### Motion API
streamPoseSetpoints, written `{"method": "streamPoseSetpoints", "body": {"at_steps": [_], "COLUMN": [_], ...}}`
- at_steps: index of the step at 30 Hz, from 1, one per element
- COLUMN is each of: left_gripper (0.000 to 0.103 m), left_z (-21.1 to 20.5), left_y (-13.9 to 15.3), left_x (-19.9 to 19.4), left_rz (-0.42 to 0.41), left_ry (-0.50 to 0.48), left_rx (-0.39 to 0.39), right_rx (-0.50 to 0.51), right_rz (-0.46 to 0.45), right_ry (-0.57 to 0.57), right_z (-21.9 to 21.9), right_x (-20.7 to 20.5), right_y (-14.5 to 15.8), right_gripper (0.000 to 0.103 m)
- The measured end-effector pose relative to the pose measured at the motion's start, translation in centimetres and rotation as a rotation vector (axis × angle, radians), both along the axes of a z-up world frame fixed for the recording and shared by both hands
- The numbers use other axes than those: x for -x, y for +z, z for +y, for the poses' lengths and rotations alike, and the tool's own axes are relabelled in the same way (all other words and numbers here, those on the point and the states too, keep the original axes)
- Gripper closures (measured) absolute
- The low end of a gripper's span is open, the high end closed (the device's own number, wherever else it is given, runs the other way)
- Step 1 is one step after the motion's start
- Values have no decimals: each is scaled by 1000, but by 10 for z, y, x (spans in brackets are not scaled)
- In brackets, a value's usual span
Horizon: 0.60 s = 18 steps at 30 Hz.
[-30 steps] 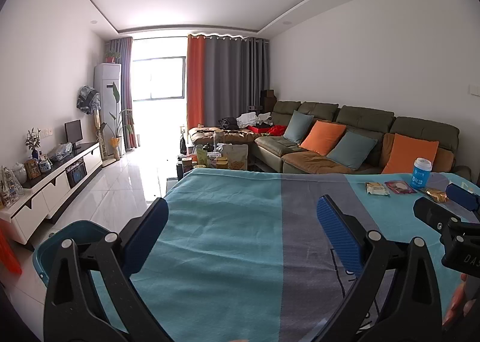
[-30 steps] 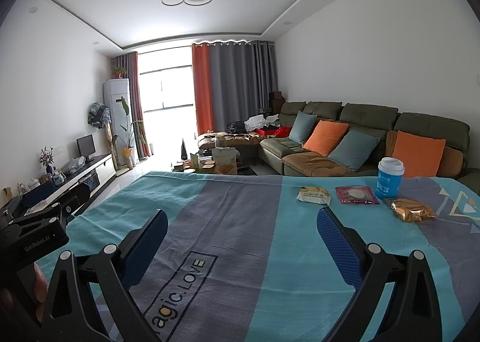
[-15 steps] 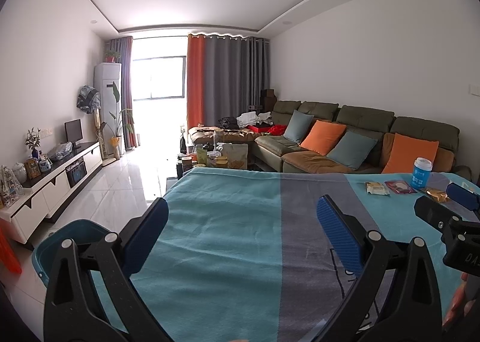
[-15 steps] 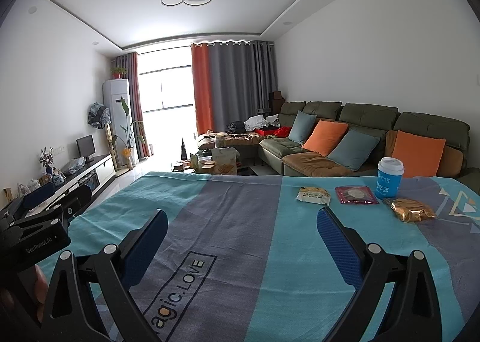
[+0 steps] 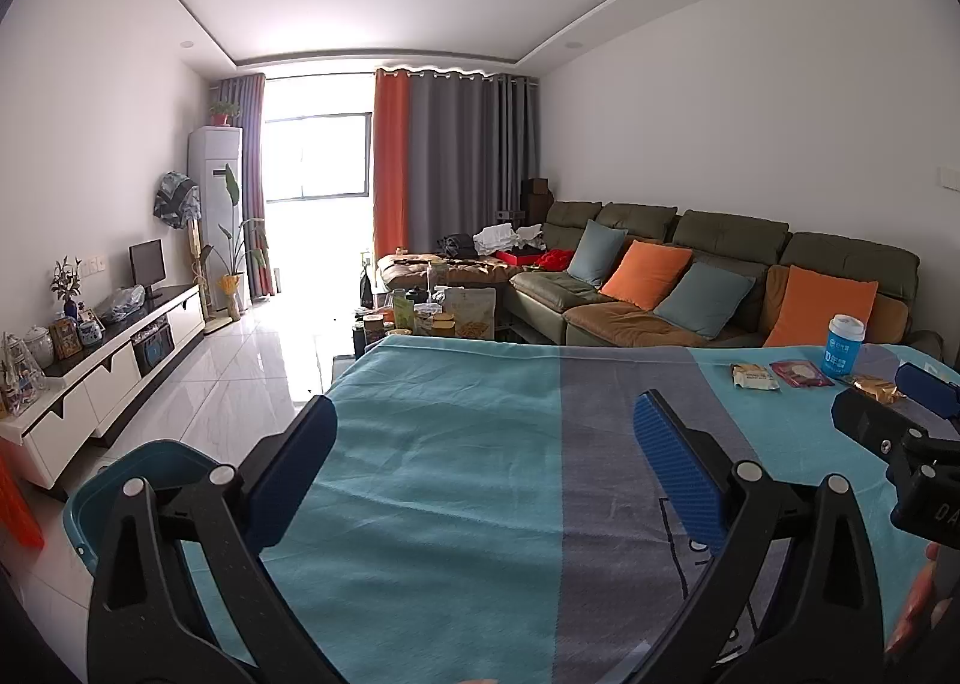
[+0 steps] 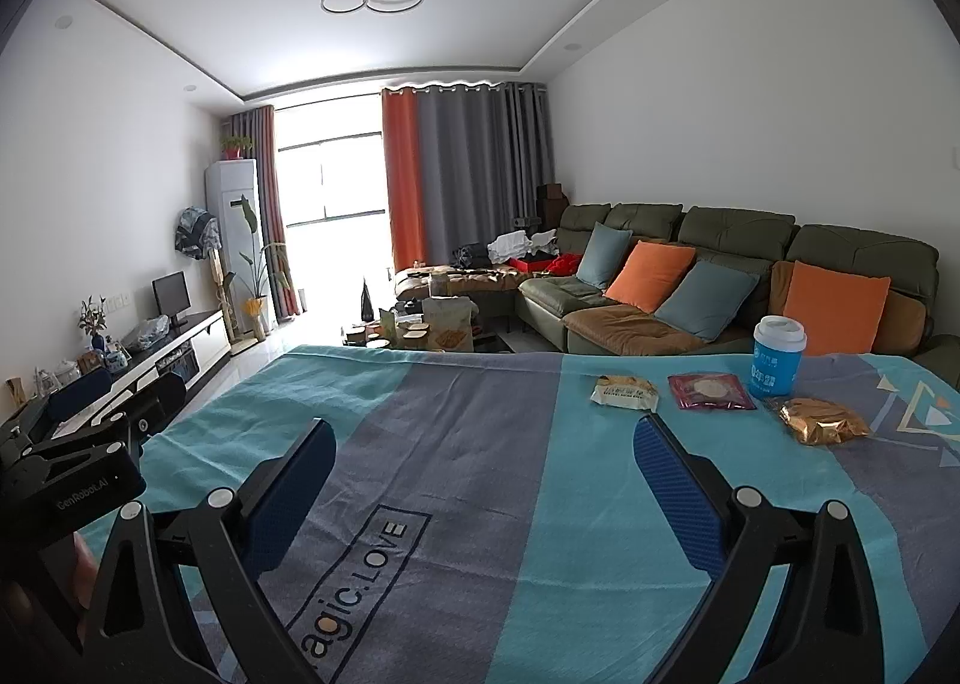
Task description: Collect trash
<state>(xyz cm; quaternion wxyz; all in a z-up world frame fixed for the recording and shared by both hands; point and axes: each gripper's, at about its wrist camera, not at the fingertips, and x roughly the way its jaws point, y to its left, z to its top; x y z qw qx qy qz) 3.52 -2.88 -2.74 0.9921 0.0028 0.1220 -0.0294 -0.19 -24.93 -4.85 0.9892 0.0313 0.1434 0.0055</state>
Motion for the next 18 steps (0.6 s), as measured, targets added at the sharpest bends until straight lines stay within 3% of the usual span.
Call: {"method": "streamPoseSetpoints", "body": {"at_steps": [18], "left_gripper": [6], "left_z": [1], "left_y": [1], "left_x": [0], "left_rz": [-2], "left_ry": [-1], "left_rx": [0], "right_rx": [-1], "right_rz": [-6], "right_ry": [-5], "right_z": [-2], "right_x": [1], "right_y": [3], "right_gripper": [7]}}
